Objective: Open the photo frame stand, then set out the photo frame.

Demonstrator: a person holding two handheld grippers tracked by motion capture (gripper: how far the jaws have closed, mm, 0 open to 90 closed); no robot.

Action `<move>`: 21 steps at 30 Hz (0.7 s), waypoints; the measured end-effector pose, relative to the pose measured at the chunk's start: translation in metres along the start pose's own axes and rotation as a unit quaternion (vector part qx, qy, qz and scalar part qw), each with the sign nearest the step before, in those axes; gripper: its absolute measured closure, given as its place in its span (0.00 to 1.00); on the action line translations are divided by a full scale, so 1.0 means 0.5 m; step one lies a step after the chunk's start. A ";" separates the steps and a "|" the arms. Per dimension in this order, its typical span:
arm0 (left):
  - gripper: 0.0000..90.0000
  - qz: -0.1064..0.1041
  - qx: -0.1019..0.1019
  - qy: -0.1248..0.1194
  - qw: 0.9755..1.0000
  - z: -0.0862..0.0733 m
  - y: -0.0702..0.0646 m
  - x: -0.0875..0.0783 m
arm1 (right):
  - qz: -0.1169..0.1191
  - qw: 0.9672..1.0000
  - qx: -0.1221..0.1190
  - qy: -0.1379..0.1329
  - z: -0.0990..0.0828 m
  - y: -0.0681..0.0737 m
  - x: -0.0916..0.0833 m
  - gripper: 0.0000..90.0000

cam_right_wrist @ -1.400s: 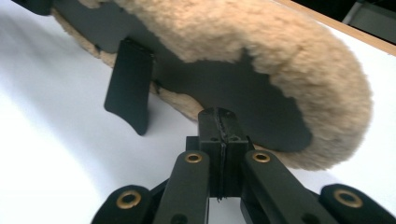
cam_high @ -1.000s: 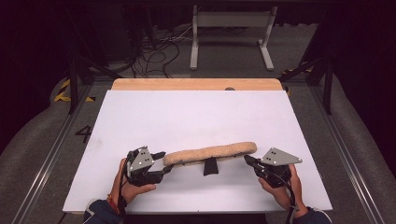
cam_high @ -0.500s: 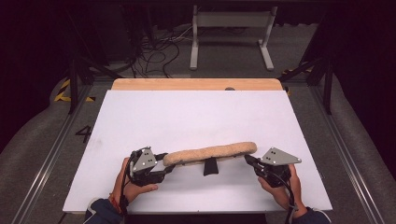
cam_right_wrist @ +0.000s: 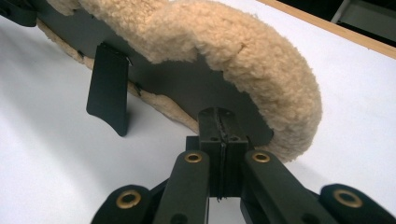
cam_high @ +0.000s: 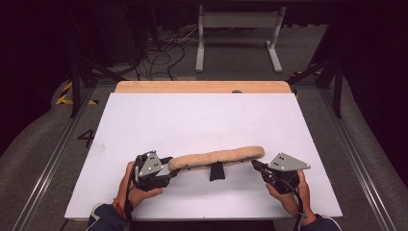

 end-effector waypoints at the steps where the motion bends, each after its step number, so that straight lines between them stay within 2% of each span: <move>1: 0.57 -0.001 0.000 0.000 1.000 0.000 0.000 0.000 | 0.001 1.000 0.000 -0.001 0.000 0.001 0.000 1.00; 11: 0.59 -0.005 -0.007 -0.012 1.000 0.005 -0.006 -0.006 | 0.000 1.000 0.001 0.001 0.001 0.002 0.001 1.00; 15: 0.59 -0.006 -0.004 -0.012 1.000 0.008 -0.008 -0.008 | 0.006 1.000 0.007 0.000 0.001 0.003 0.003 1.00; 21: 0.61 -0.007 -0.002 -0.011 1.000 0.008 -0.005 -0.005 | -0.001 1.000 0.007 0.003 -0.003 -0.001 0.006 1.00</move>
Point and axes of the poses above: each handheld gripper's, and its own axes: x roughly forward along the jaws, z roughly out of its top, y roughly to its left, the point moved 5 cm from there along x, roughly forward along the jaws, and after that the axes turned 6 degrees about x, right-handed, at the moved point
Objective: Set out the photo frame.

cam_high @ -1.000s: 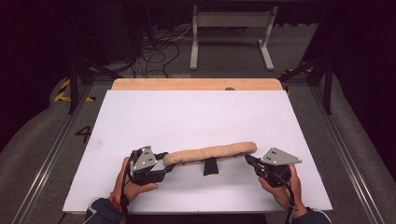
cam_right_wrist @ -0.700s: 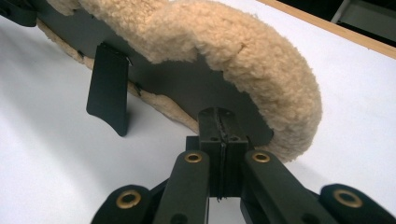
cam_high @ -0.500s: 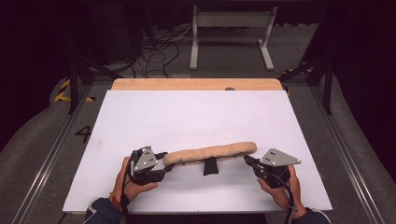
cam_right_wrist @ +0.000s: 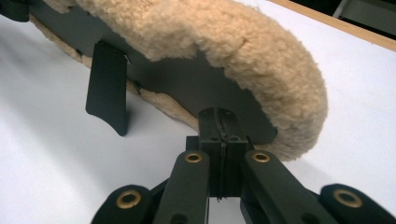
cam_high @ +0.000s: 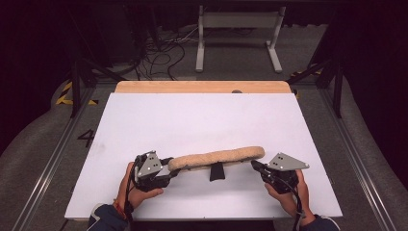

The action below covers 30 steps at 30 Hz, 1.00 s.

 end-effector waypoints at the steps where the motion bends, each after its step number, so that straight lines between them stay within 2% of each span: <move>1: 0.60 -0.001 -0.002 -0.001 1.000 0.000 0.001 0.000 | -0.001 1.000 0.001 0.000 0.000 -0.001 0.000 1.00; 5: 0.61 -0.004 0.000 0.000 1.000 0.000 0.001 0.002 | -0.005 1.000 0.005 -0.003 0.001 -0.004 0.001 1.00; 18: 0.65 0.002 0.007 0.008 1.000 -0.001 -0.006 -0.008 | -0.023 1.000 0.016 -0.008 0.002 -0.014 0.006 1.00; 22: 0.67 0.001 0.019 0.015 1.000 -0.001 -0.012 -0.013 | -0.030 0.999 0.022 -0.013 0.003 -0.020 0.004 1.00; 25: 0.67 0.001 0.022 0.016 1.000 -0.001 -0.013 -0.014 | -0.033 0.999 0.031 -0.012 0.004 -0.026 0.010 1.00; 30: 0.68 0.002 0.021 0.018 1.000 -0.001 -0.013 -0.013 | -0.036 0.999 0.032 -0.012 0.007 -0.031 0.021 1.00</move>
Point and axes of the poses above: each handheld gripper's, and its own axes: x roughly forward along the jaws, z roughly out of its top, y roughly to its left, the point moved 5 cm from there along x, roughly forward along the jaws, and after that the axes turned 6 degrees about x, right-handed, at the moved point
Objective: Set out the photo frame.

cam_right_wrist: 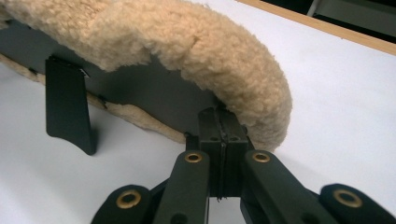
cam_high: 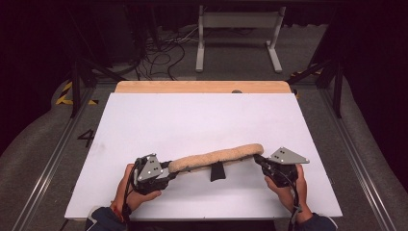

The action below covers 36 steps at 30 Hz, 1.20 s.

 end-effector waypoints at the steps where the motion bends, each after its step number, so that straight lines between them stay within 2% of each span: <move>1: 0.68 0.000 0.000 0.000 1.000 0.000 0.000 0.000 | 0.000 1.000 0.000 0.000 0.000 0.000 0.000 1.00; 10: 0.69 0.000 0.001 0.000 1.000 0.001 -0.003 0.000 | -0.008 1.000 -0.002 0.004 0.004 -0.003 0.014 1.00; 16: 0.69 0.007 0.002 0.001 1.000 0.002 -0.005 0.001 | -0.011 1.000 0.000 0.001 0.012 -0.007 0.023 1.00; 24: 0.70 0.006 0.010 0.001 1.000 0.002 -0.009 0.000 | 0.005 1.000 -0.001 -0.004 0.017 0.003 0.015 1.00; 25: 0.70 0.005 0.012 0.001 1.000 0.002 -0.010 -0.001 | 0.015 1.000 0.007 -0.003 0.018 0.005 0.011 1.00; 26: 0.70 0.005 0.012 0.001 1.000 0.002 -0.010 -0.001 | 0.015 1.000 0.007 -0.003 0.018 0.005 0.011 1.00; 27: 0.70 0.008 0.013 0.000 1.000 0.003 -0.011 -0.001 | 0.025 1.000 0.004 0.004 0.019 0.010 0.012 0.99; 32: 0.69 0.013 0.007 -0.007 1.000 0.005 -0.010 0.001 | 0.022 1.000 -0.001 0.000 0.028 0.011 0.012 1.00; 36: 0.69 0.009 0.011 -0.007 1.000 0.005 -0.014 0.000 | 0.025 1.000 -0.001 -0.008 0.039 0.012 -0.003 0.97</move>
Point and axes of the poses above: each handheld gripper's, and its own axes: x roughly forward along the jaws, z roughly out of its top, y roughly to its left, the point moved 5 cm from there along x, roughly forward along the jaws, and after that the axes turned 6 degrees about x, right-handed, at the moved point
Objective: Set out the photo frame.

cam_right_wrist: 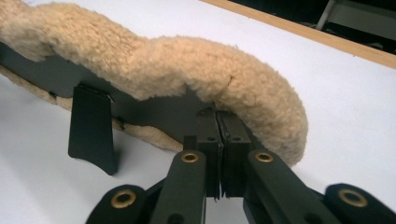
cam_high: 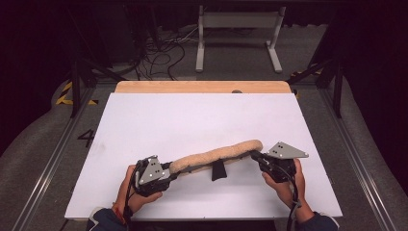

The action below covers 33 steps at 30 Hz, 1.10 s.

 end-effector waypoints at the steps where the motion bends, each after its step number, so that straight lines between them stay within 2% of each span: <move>1: 0.69 -0.001 0.000 0.000 1.000 0.000 -0.001 0.000 | 0.001 1.000 0.000 0.000 0.001 0.001 -0.002 0.96; 3: 0.69 -0.002 0.000 0.000 1.000 0.000 -0.002 -0.001 | 0.003 1.000 0.000 0.003 0.001 0.001 -0.003 0.95; 6: 0.70 -0.007 0.002 -0.003 1.000 0.001 -0.009 -0.002 | 0.024 1.000 0.007 0.015 0.008 -0.003 -0.005 0.93; 12: 0.72 -0.015 0.009 -0.006 1.000 0.005 -0.028 -0.005 | 0.026 0.999 0.019 0.017 0.017 -0.018 0.008 0.94; 17: 0.73 -0.017 0.009 -0.010 1.000 0.007 -0.033 -0.004 | 0.028 0.999 0.027 0.014 0.028 -0.027 0.021 0.94; 23: 0.74 0.001 0.017 -0.012 1.000 0.012 -0.046 -0.005 | 0.026 0.999 0.030 0.015 0.033 -0.033 0.029 0.95; 26: 0.74 0.019 0.032 -0.013 0.999 0.017 -0.052 -0.008 | 0.022 0.999 0.031 0.015 0.038 -0.034 0.035 0.95; 27: 0.74 0.026 0.041 -0.014 0.999 0.020 -0.052 -0.009 | 0.029 0.999 0.030 0.015 0.039 -0.033 0.038 0.95; 28: 0.74 0.029 0.043 -0.014 0.999 0.021 -0.052 -0.009 | 0.030 0.999 0.028 0.013 0.042 -0.030 0.041 0.94; 30: 0.74 0.039 0.052 -0.011 0.998 0.020 -0.050 -0.007 | 0.015 1.000 0.015 0.015 0.049 -0.028 0.047 0.92; 32: 0.75 0.048 0.057 -0.007 0.997 0.017 -0.047 -0.005 | 0.016 1.000 0.015 0.019 0.055 -0.028 0.055 0.92; 33: 0.75 0.047 0.051 -0.009 0.998 0.015 -0.045 -0.004 | 0.016 1.000 0.012 0.020 0.058 -0.028 0.061 0.92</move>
Point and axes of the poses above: each handheld gripper's, and its own axes: x roughly forward along the jaws, z roughly out of its top, y roughly to its left, the point moved 5 cm from there along x, roughly forward along the jaws, and after that the axes turned 6 degrees about x, right-handed, at the moved point
